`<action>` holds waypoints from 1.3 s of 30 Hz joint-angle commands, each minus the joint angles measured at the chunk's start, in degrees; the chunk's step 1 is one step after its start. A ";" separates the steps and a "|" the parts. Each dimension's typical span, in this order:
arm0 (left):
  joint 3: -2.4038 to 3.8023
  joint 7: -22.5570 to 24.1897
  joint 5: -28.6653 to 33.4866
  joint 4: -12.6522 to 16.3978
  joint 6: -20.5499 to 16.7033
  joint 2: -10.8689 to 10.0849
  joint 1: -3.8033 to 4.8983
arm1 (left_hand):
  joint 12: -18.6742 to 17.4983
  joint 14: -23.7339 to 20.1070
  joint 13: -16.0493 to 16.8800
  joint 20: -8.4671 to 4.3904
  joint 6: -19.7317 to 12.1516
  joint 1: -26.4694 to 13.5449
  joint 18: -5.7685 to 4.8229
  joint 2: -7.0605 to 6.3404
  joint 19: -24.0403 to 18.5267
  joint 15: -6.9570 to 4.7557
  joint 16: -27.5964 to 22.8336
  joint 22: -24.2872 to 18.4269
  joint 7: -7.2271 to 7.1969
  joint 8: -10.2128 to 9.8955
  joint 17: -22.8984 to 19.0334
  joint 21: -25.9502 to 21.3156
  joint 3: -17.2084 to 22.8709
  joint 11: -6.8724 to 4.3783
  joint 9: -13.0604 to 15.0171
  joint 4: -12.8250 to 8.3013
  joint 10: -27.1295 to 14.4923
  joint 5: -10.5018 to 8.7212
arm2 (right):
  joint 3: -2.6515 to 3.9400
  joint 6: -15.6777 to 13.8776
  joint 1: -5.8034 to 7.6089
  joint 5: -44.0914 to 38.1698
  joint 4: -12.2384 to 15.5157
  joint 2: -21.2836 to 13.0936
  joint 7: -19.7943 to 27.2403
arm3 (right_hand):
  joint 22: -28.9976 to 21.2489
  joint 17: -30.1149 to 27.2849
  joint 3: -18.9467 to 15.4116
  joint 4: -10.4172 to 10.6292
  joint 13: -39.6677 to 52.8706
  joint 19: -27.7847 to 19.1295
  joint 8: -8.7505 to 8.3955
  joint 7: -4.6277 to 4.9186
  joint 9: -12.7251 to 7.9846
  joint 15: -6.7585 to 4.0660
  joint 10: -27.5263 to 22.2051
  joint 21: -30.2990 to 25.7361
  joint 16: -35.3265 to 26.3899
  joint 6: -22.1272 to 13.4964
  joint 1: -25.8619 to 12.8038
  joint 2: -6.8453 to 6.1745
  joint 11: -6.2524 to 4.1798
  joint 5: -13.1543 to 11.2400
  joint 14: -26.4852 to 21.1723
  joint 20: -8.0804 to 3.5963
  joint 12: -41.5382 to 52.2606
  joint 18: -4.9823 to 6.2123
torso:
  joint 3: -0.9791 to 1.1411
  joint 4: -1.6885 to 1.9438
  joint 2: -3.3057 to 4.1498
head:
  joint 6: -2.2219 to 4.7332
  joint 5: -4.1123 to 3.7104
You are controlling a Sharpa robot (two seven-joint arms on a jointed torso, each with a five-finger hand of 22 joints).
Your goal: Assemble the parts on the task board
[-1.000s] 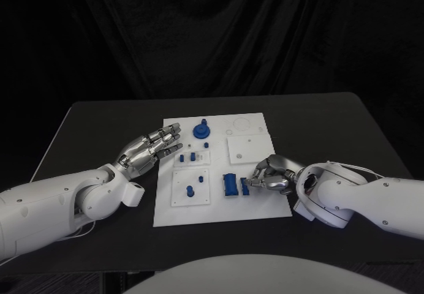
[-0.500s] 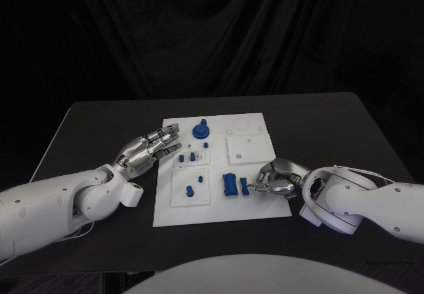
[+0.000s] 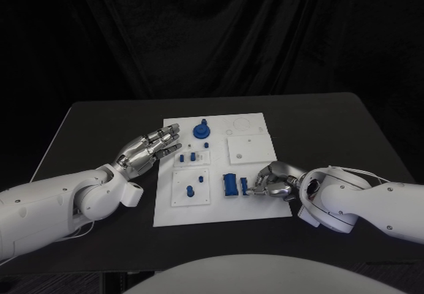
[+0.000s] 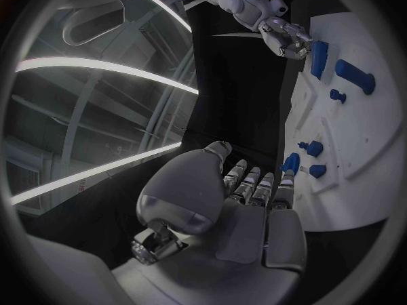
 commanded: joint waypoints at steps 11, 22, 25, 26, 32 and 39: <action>0.03 0.57 -0.06 0.11 0.66 0.09 -0.11 | 0.31 0.04 0.05 0.48 0.22 -0.52 0.61 0.01 0.01 0.34 0.07 0.07 0.33 0.30 0.03 0.22 0.42 -0.49 0.06 -0.12 0.01 0.34 | 0.03 1.78 -0.42 -0.99 -1.42 1.54 -1.66 | 8.65 14.28 -0.08 -1.57 15.09 0.14 0.39 -0.24 0.39 -0.59 5.96 -0.45 -0.04 -0.45 2.54 0.11 -0.56 0.67 5.92 -0.49 0.31 0.83 | 0.02 -0.02 0.06 | -0.01 -0.07; 0.03 0.63 -0.06 0.07 0.63 0.10 -0.11 | 0.31 0.04 0.05 0.48 0.22 -0.52 0.61 0.01 0.01 0.34 0.07 0.07 0.33 0.30 0.03 0.22 0.42 -0.49 0.06 -0.12 0.01 0.34 | 0.04 1.83 -0.53 -1.24 -1.82 1.89 -1.41 | 8.63 14.10 0.34 -2.66 15.09 0.12 0.22 -0.30 0.48 -0.65 5.96 -0.54 -0.08 -0.58 4.25 0.49 -0.61 1.64 5.88 -0.54 0.31 0.83 | 0.04 -0.04 0.03 | -0.01 0.07; 0.03 0.92 -0.06 0.17 0.48 0.02 -0.11 | 0.31 0.04 0.05 0.48 0.22 -0.52 0.61 0.01 0.01 0.34 0.07 0.07 0.33 0.30 0.03 0.22 0.42 -0.49 0.06 -0.12 0.01 0.34 | 0.06 1.09 -0.54 -1.26 -1.54 1.66 -0.48 | 8.63 14.16 -0.05 -2.43 15.09 0.11 0.12 -0.17 0.47 -0.61 5.96 -0.58 -0.07 -0.61 3.86 0.33 -0.54 0.96 5.89 -0.53 0.31 0.83 | 0.02 -0.04 0.02 | -0.01 0.20; 0.04 1.13 -0.06 0.28 0.32 -0.06 -0.11 | 0.33 0.03 0.06 0.48 0.30 -0.56 0.62 -0.02 -0.01 0.34 0.06 0.04 0.37 0.33 0.02 0.21 0.50 -0.46 0.07 -0.15 0.02 0.34 | 0.07 0.64 -0.54 -1.26 -1.36 1.45 0.10 | 8.63 14.13 -0.28 -2.27 15.09 0.12 0.09 -0.13 0.47 -0.59 5.96 -0.58 -0.08 -0.59 3.60 0.24 -0.50 0.63 5.89 -0.52 0.31 0.83 | 0.03 -0.05 0.03 | -0.01 0.24; 0.05 2.67 -0.06 1.69 -1.67 -1.22 -0.10 | 0.51 0.04 0.09 0.52 0.97 -0.61 0.69 -0.24 0.03 0.29 0.07 0.07 0.89 0.56 0.03 0.23 0.83 -0.46 0.16 -0.36 0.14 0.38 | 0.18 -3.34 -0.18 -1.24 0.73 -1.12 3.47 | 8.70 14.28 -2.78 -0.50 15.09 0.23 0.17 0.07 0.67 -0.42 5.96 -0.36 -0.04 -0.25 1.20 -0.31 -0.31 -2.70 5.92 -0.38 0.31 0.77 | 0.04 -0.04 0.02 | -0.01 0.62; 0.05 3.68 -0.05 4.23 -4.96 -3.09 0.09 | 0.49 0.06 0.07 0.51 1.54 -0.78 0.83 -0.85 0.08 0.16 0.08 0.08 0.87 0.77 0.04 0.27 1.22 -0.94 0.21 -0.64 0.13 0.51 | 0.23 -11.87 3.37 5.89 1.87 -3.30 10.08 | 6.07 5.95 -4.44 0.13 15.09 -3.00 -2.11 0.20 -1.26 -0.26 5.96 -9.64 -2.49 0.49 2.29 0.29 -0.22 0.36 4.10 -0.18 0.31 2.51 | 0.05 -0.03 -0.04 | -0.01 1.18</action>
